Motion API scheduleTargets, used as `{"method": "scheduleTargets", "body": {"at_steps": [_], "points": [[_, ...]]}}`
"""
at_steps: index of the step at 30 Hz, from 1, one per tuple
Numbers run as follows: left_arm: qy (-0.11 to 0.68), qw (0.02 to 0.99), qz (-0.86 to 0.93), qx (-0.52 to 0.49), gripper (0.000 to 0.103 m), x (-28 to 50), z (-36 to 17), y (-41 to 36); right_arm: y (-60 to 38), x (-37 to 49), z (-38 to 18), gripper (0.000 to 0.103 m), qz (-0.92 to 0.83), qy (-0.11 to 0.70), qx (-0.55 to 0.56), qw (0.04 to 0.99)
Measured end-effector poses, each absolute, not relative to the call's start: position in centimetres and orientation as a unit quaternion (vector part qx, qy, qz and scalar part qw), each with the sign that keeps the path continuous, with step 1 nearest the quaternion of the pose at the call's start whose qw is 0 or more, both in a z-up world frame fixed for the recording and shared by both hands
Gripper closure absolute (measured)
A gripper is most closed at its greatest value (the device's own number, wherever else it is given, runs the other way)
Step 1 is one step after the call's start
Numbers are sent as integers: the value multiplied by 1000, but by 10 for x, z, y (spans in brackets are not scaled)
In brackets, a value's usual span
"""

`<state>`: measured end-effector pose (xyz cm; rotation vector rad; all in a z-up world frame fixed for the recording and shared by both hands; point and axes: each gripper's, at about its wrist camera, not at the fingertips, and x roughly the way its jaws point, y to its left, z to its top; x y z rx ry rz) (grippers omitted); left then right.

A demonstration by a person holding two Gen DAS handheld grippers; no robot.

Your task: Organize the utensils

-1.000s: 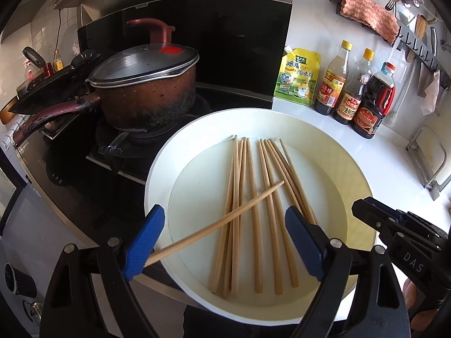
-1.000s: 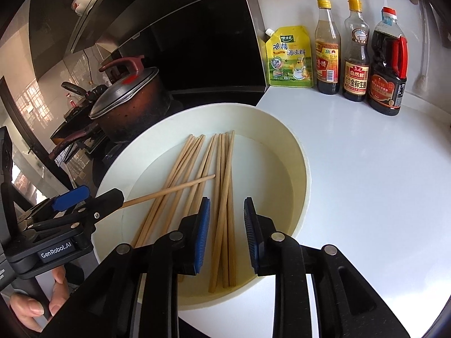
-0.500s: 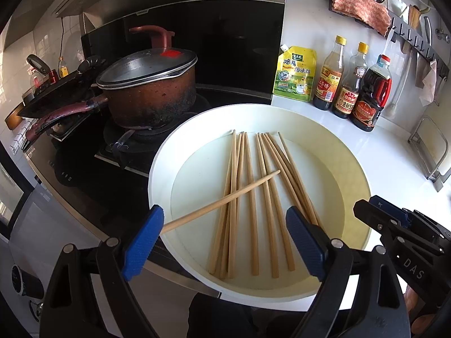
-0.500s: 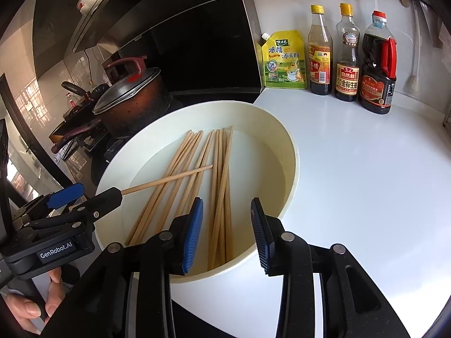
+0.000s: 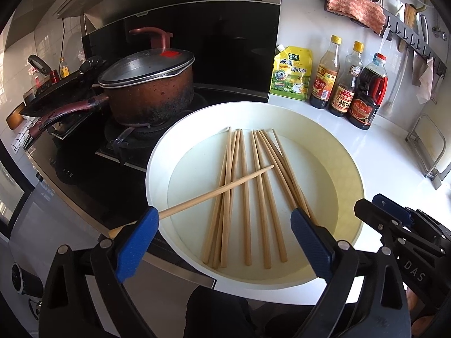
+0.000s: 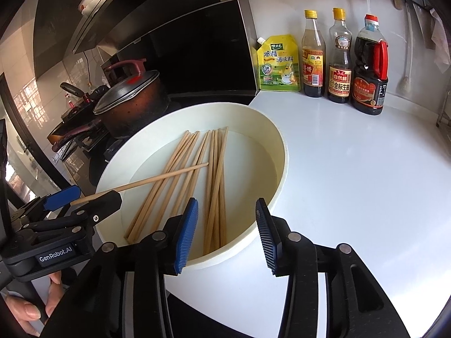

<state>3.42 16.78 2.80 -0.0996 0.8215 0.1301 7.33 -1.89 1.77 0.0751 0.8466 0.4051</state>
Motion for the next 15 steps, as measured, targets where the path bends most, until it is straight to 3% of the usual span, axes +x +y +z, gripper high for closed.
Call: {"method": "scheduleTargets", "body": {"at_steps": [15], "points": [[396, 914, 78, -38, 8, 30, 31, 164, -22, 67, 17, 61, 193, 407, 34, 892]]}}
